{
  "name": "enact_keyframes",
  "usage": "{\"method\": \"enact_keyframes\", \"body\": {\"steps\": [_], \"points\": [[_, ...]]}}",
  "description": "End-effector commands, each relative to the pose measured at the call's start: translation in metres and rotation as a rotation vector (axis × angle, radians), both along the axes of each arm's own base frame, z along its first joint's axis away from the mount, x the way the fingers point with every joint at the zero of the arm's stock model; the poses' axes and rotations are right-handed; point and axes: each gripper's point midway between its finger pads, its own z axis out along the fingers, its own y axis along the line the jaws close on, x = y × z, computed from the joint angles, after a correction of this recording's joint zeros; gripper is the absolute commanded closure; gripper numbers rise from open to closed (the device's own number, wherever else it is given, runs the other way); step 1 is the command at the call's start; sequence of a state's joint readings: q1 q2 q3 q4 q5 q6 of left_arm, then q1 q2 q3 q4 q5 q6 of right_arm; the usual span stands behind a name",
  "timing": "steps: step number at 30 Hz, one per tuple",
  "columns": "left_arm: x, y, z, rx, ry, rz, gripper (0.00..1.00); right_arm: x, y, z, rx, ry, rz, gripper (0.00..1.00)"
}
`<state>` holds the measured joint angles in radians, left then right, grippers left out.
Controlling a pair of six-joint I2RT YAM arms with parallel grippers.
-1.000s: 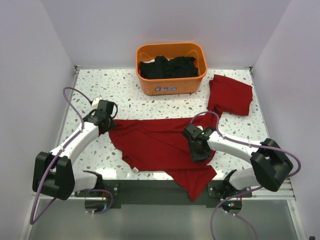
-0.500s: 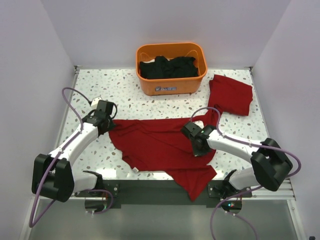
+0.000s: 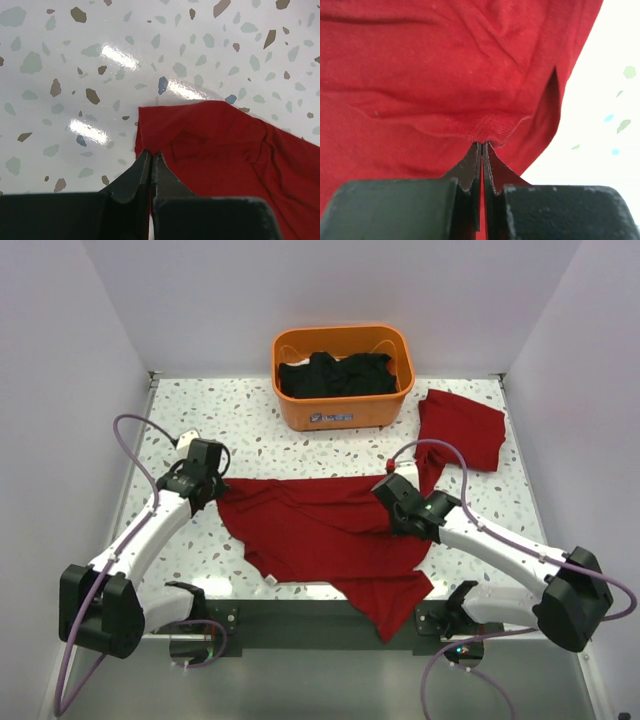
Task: Fold and stack the t-shirts
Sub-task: Flatten the tshirt out
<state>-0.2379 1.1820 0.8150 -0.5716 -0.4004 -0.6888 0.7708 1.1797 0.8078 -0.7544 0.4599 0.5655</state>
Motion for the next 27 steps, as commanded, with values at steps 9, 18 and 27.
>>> {"method": "enact_keyframes", "body": {"steps": [9, 18, 27], "points": [[0.012, -0.001, 0.034, -0.021, -0.075, 0.014, 1.0, 0.081, -0.001, 0.04, 0.008, -0.303, -0.138, 1.0], [0.031, -0.01, 0.194, -0.079, -0.451, -0.061, 1.0, 0.1, -0.045, 0.242, 0.016, -0.835, -0.248, 1.0], [-0.02, -0.007, 0.414, -0.112, -0.93, -0.169, 1.0, 0.031, -0.108, 0.434, 0.189, -1.225, -0.287, 1.0]]}}
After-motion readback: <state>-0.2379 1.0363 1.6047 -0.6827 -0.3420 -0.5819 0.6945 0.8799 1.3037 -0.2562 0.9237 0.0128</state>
